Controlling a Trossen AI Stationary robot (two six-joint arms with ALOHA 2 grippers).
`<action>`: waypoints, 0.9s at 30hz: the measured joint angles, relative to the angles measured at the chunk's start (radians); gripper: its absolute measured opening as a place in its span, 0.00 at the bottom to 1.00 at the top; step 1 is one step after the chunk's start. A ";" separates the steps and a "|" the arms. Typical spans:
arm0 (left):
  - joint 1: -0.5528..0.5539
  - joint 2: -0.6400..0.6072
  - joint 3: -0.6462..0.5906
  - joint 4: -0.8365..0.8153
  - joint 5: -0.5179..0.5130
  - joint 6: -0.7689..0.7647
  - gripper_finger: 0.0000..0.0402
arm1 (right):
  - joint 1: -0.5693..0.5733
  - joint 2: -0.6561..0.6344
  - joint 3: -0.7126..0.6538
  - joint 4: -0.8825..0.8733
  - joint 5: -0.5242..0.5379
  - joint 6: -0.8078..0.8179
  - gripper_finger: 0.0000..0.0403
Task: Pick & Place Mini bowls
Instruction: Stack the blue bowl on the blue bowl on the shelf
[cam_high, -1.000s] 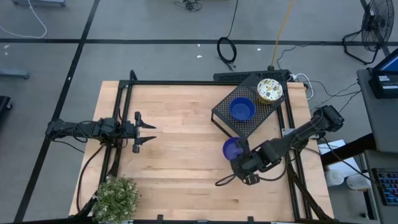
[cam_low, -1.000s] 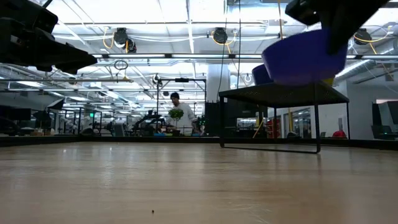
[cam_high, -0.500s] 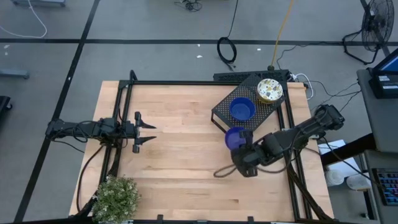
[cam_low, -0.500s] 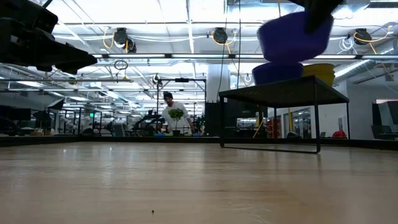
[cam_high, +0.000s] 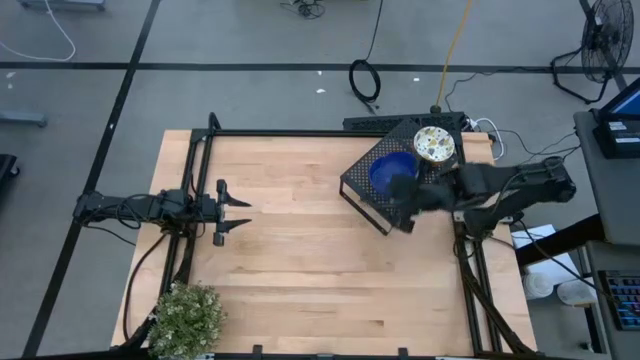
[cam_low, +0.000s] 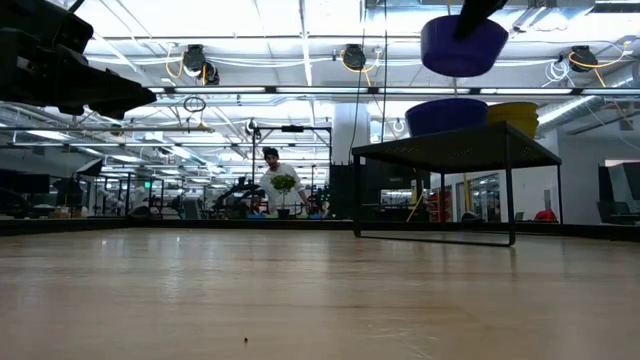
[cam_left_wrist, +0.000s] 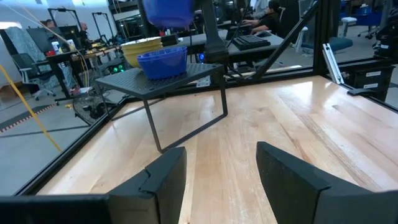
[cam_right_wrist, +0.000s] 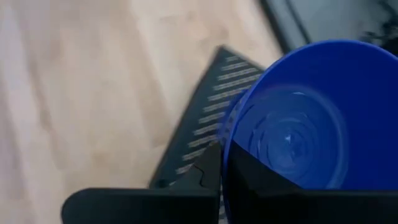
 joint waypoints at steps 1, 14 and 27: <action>0.000 0.000 0.000 0.000 0.000 0.000 0.49 | -0.021 -0.013 0.000 0.001 0.010 -0.005 0.00; 0.000 0.000 0.000 0.000 0.000 0.000 0.49 | -0.196 0.011 -0.001 0.049 -0.073 -0.075 0.00; 0.000 0.000 0.000 0.000 0.000 0.000 0.49 | -0.259 0.100 -0.002 0.082 -0.179 -0.093 0.00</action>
